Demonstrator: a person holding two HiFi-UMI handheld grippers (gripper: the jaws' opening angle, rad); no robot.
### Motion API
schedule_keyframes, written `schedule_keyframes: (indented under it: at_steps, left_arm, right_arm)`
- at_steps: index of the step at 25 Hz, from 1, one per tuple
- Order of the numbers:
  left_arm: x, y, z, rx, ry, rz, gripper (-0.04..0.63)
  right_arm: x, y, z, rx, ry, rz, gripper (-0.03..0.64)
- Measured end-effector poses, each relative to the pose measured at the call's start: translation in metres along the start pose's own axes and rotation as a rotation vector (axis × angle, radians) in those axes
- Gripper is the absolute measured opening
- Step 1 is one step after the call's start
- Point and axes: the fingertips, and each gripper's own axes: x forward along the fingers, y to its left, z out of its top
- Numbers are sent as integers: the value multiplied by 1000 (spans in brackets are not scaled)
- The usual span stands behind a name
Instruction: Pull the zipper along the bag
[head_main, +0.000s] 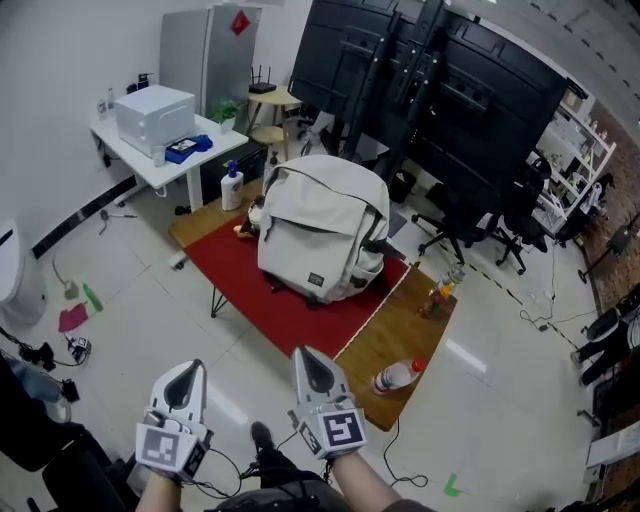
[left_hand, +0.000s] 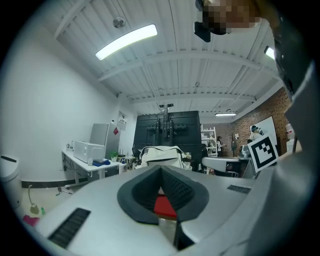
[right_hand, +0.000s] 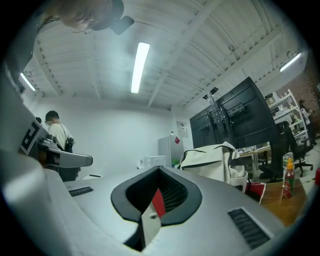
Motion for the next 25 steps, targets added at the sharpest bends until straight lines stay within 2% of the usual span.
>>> schedule_keyframes:
  at_steps: [4,10,17,25]
  left_arm:
    - [59,25,-3,-28,25,26,34]
    - [139,44,4,-25,30,18,34]
    - [197,54,2,-9,58,18,34]
    - [241,51,2,-16,79,11,34]
  right_arm:
    - [59,-28,-3,27,-4,18,8]
    - [123,-69,-9,51,2,28,8]
    - [161,-109,-16,84,2,30,8]
    - [181,-152,-21,122,-8,-11,8]
